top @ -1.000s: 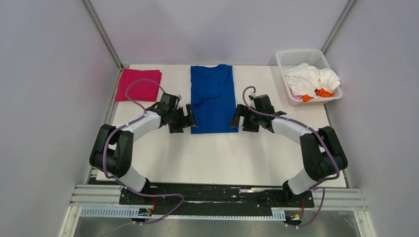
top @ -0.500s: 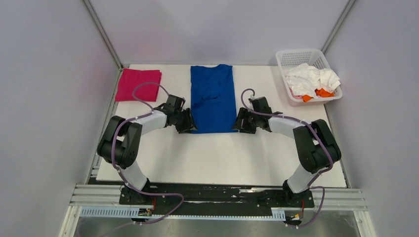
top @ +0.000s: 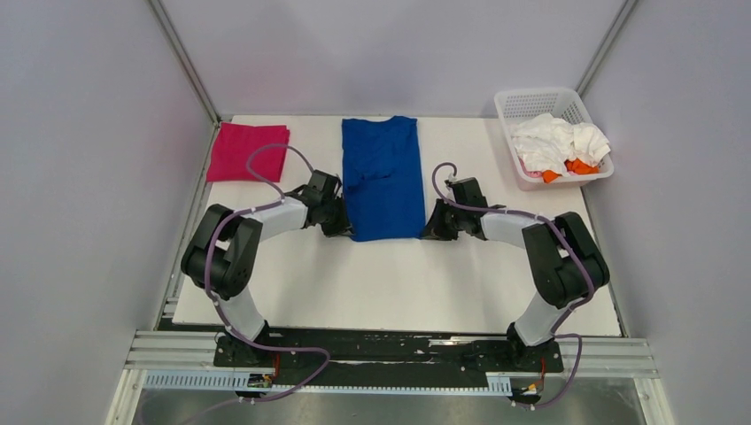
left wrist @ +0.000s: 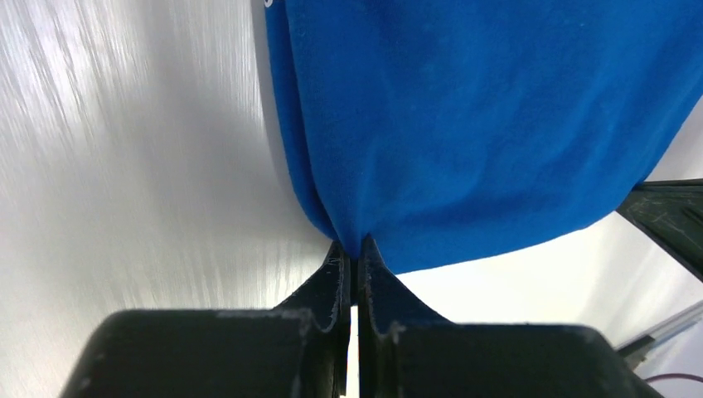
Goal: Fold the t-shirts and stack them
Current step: Fold the long partially folded tshirt into a neat square
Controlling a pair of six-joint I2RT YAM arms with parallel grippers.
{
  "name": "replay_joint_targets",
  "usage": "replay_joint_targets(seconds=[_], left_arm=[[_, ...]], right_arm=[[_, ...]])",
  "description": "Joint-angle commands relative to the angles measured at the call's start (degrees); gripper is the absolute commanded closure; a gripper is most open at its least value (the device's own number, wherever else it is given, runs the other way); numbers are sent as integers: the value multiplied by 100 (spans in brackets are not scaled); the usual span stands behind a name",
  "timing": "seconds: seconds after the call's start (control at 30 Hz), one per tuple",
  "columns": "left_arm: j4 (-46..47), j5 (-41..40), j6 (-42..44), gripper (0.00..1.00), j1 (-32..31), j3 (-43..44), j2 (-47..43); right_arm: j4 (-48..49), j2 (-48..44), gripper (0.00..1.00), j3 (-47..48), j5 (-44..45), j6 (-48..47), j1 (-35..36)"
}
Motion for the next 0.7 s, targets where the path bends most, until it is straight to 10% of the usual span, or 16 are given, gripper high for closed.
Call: replay_joint_targets(seconds=[0.0, 0.47, 0.67], left_arm=[[-669, -491, 123, 100, -311, -428, -422], [-2876, -720, -471, 100, -1860, -648, -3800], [-2846, -1015, -262, 100, -1862, -9, -4089]], right_arm=[[240, -508, 100, -561, -517, -73, 76], [-1562, -4892, 100, -1455, -1693, 17, 689], [-1593, -5363, 100, -902, -1018, -233, 627]])
